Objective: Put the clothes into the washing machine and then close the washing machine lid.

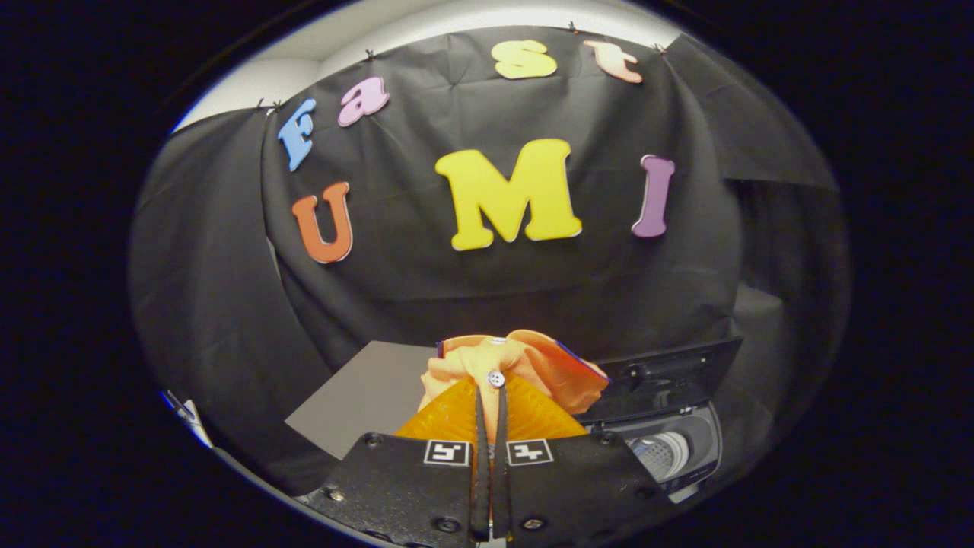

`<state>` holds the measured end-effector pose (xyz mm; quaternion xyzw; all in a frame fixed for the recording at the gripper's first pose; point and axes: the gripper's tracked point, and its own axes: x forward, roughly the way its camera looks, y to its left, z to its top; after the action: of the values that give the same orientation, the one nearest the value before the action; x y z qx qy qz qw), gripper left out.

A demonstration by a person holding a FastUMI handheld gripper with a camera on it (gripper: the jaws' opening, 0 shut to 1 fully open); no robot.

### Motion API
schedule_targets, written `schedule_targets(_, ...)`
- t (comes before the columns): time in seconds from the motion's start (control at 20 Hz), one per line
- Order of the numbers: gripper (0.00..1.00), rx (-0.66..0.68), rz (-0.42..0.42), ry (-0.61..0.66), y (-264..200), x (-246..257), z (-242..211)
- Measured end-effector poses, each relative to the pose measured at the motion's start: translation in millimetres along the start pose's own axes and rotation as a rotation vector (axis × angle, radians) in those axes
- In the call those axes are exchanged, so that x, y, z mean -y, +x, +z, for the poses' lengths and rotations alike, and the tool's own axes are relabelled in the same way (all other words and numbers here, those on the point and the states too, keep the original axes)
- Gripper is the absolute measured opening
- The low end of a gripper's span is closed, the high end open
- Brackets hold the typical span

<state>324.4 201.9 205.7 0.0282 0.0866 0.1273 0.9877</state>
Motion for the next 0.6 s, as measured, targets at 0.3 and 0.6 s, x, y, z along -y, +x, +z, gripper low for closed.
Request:
schedule_targets(0.3,0.05,0.124,-0.113,-0.009,-72,69,49)
schedule_targets(0.6,0.05,0.116,-0.189,0.013,-82,137,55)
